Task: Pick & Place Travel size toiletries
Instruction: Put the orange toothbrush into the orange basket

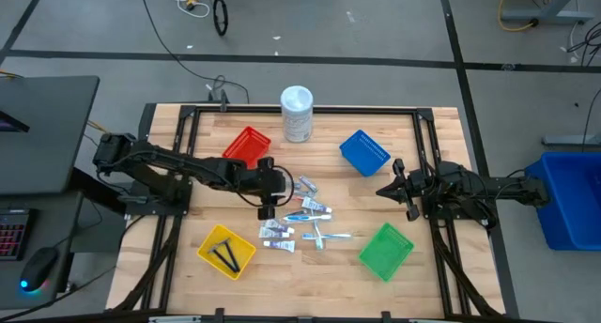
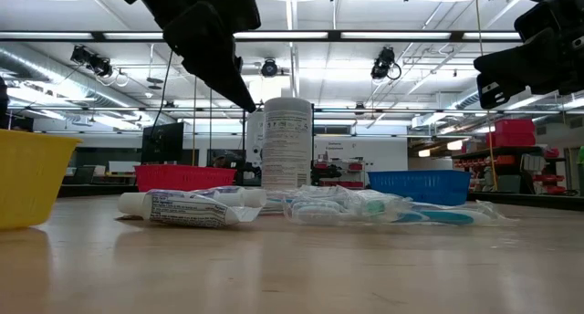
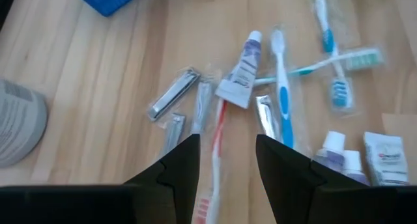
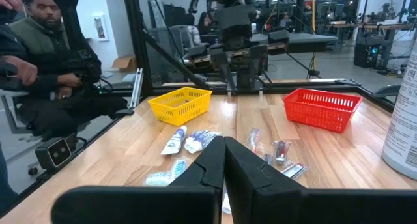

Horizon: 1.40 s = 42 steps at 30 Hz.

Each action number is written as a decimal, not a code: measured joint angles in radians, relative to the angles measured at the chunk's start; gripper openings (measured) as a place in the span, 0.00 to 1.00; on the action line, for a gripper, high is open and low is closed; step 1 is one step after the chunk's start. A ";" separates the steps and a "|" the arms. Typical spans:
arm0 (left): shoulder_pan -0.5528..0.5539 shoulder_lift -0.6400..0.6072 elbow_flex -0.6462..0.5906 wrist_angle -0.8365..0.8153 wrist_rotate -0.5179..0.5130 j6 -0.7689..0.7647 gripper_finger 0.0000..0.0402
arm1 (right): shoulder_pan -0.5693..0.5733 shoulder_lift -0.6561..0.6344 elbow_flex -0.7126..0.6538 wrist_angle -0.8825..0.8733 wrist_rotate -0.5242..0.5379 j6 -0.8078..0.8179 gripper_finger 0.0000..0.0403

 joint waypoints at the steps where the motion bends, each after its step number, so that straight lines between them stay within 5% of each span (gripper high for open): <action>1: 0.007 0.000 0.000 0.001 0.005 -0.001 0.39 | 0.000 0.000 0.000 0.000 0.000 0.000 0.03; 17: 0.024 0.000 -0.163 0.168 0.083 0.000 0.39 | 0.000 0.000 0.000 0.000 0.000 0.000 0.03; 23: 0.024 0.000 -0.227 0.270 0.129 -0.001 0.46 | 0.000 0.000 0.000 0.000 0.000 0.000 0.03; 31: 0.064 0.000 -0.270 0.250 0.147 -0.042 0.62 | 0.000 0.000 0.000 0.000 0.000 0.000 0.03; 42: 0.108 0.069 -0.281 0.240 0.151 0.009 0.61 | 0.000 0.000 0.000 0.000 0.001 0.000 0.03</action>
